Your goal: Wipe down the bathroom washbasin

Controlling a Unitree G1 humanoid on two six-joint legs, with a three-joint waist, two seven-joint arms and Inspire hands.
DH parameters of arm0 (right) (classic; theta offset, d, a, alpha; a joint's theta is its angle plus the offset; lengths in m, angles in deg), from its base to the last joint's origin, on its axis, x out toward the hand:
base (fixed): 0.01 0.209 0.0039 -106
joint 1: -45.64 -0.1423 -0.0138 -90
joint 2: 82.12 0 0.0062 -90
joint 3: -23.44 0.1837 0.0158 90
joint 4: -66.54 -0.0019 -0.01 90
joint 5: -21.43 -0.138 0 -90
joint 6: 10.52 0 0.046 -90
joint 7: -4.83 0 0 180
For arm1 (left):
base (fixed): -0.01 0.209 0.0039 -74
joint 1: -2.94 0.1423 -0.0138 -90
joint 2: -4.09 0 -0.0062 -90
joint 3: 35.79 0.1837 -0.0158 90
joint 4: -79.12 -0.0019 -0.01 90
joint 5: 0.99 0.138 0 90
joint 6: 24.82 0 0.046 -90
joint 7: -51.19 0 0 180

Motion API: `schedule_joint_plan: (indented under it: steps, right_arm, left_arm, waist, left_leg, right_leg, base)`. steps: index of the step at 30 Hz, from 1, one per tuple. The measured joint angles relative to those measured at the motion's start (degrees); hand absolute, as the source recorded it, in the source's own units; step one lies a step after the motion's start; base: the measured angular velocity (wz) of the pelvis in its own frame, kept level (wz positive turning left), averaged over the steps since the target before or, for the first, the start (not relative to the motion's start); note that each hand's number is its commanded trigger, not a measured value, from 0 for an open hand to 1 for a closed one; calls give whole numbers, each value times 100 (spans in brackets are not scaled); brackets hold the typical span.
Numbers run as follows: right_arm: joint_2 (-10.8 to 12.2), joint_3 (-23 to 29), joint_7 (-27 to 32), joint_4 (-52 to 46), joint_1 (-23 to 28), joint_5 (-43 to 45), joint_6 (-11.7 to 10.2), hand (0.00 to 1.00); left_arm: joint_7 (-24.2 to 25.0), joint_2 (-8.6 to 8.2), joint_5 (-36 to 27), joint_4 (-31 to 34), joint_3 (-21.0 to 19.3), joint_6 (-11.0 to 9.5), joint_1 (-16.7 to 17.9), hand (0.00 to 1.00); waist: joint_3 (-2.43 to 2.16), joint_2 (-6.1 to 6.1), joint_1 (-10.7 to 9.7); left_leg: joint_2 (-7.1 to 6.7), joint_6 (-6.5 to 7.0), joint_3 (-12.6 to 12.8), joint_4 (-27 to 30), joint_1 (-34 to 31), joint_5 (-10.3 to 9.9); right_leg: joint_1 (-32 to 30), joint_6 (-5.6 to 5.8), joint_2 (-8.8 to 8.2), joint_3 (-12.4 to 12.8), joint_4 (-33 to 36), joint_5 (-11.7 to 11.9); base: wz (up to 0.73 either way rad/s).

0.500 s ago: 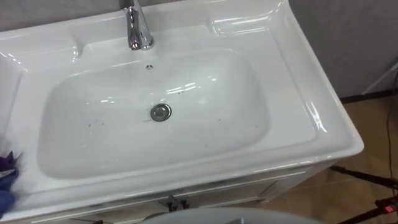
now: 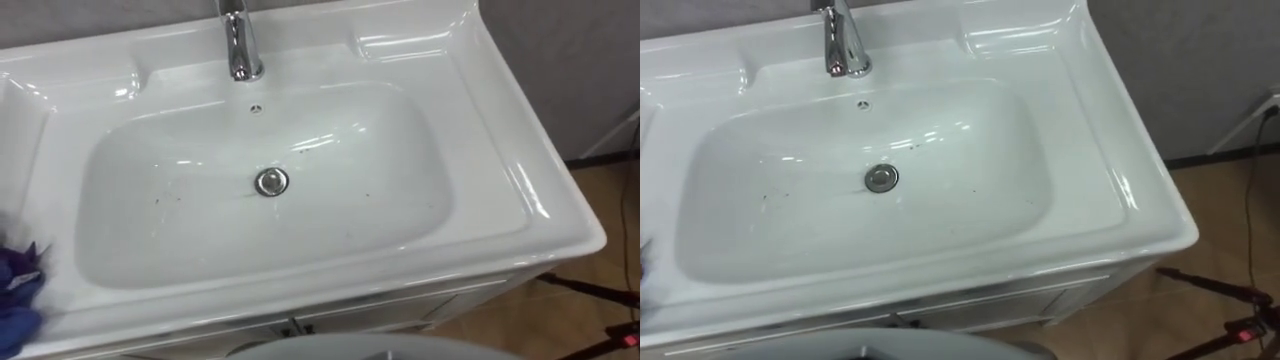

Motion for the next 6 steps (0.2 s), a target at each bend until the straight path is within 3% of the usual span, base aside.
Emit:
schedule_joint_plan:
  steps: [6]
  right_arm:
    - [10, -3, -14, 1, 2, -20, 1, 0]
  left_arm:
    - [0, -2, 133, 4, 128, 50, 2, 0]
  waist:
    - [-1, 25, -5]
  left_leg:
    - [-52, 78, -9, 65, -12, -114]
  right_leg:
    - [47, 96, -44, 7, -7, -11]
  base:
    - [0]
